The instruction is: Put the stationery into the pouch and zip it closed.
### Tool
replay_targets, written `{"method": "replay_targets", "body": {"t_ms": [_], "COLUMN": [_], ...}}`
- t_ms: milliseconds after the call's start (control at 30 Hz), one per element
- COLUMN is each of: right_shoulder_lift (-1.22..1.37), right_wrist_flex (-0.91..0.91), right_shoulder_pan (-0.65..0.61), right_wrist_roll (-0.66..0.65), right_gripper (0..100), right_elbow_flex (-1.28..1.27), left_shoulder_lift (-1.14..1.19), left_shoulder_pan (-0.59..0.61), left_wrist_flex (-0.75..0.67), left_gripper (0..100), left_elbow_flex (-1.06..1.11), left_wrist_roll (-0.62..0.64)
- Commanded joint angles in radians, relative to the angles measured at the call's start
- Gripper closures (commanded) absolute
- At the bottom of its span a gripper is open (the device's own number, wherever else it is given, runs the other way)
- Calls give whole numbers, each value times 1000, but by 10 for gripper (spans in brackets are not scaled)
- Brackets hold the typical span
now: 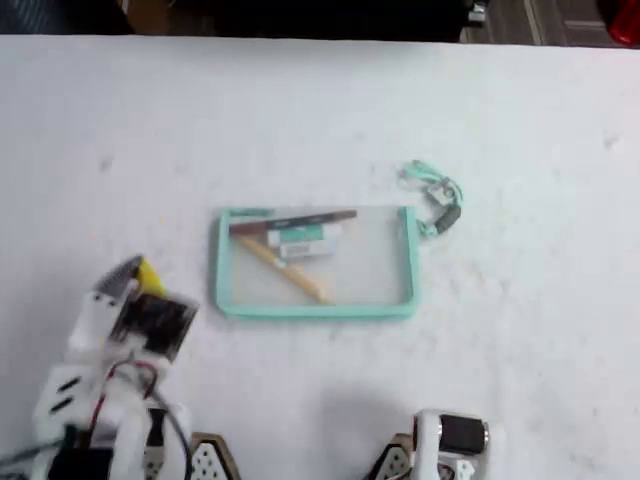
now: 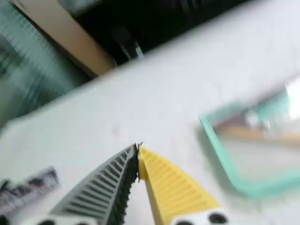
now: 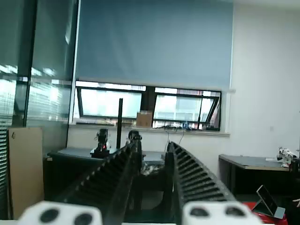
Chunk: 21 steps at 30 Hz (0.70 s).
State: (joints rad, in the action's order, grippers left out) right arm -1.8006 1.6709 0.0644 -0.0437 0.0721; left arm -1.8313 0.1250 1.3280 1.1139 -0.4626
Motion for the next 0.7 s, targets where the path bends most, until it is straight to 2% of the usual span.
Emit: {"method": "replay_targets", "body": {"t_ms": [0, 133, 300, 400, 567, 667], "right_shoulder_lift": [4, -2, -4, -4, -4, -4], "right_wrist_flex": [35, -4, -229, -364, -602, -733], "right_shoulder_pan": [-1, -1, -1, -1, -1, -1], "right_wrist_roll": [-5, -11, -12, -12, -5, -5], "right_gripper": [917, 917, 917, 917, 917, 917], "right_elbow_flex": [-138, -367, -744, -1013, -1401, -1571], "left_shoulder_lift": [2, 2, 2, 2, 10, 12], "left_shoulder_pan": [12, 16, 12, 8, 13, 19], "left_wrist_flex": [-9, -9, -44, -160, -439, -411], "left_gripper": [976, 976, 976, 976, 976, 976], "left_elbow_flex": [84, 126, 187, 298, 589, 580], "left_wrist_roll": [-21, 123, 305, 324, 325, 327]}}
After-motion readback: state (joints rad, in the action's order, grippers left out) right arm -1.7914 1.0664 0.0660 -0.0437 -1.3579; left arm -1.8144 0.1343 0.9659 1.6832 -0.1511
